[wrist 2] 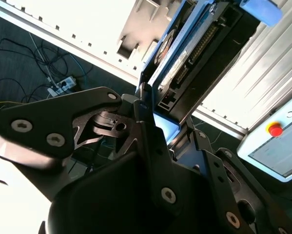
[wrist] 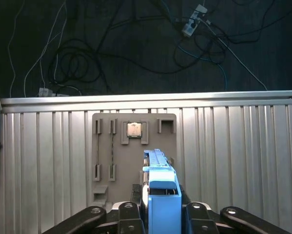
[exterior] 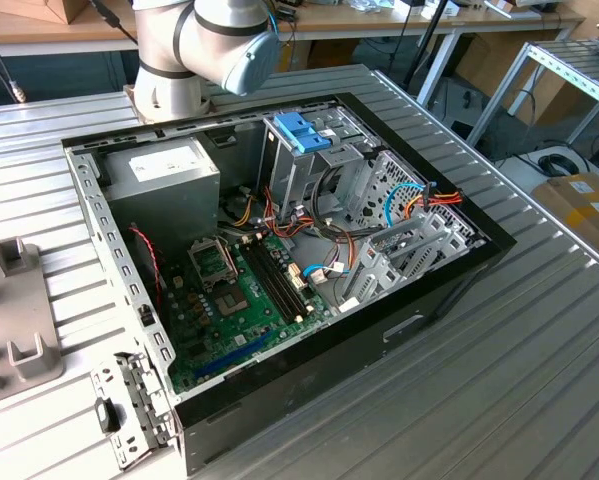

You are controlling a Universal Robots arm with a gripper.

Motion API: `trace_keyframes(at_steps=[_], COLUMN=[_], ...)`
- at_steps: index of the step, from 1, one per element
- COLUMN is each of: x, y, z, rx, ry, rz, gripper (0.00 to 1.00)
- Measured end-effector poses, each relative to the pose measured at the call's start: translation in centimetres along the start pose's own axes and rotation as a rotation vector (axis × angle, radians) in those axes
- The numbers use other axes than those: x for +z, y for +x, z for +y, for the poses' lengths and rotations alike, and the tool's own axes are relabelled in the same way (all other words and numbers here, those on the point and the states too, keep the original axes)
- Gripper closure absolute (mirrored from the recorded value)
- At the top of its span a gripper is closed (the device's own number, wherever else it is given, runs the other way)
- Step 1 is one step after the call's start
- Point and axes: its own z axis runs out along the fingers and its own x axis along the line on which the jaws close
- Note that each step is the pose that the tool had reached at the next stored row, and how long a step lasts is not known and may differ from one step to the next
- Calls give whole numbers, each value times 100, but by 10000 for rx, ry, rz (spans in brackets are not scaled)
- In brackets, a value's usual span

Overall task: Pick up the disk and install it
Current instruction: 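Pick up the disk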

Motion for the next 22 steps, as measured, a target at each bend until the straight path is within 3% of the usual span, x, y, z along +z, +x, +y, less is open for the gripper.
trace_keyframes(at_steps=[22], x=[-7], y=[41], z=[-110], rx=[0], ry=[-8], rz=[-1], gripper=[63])
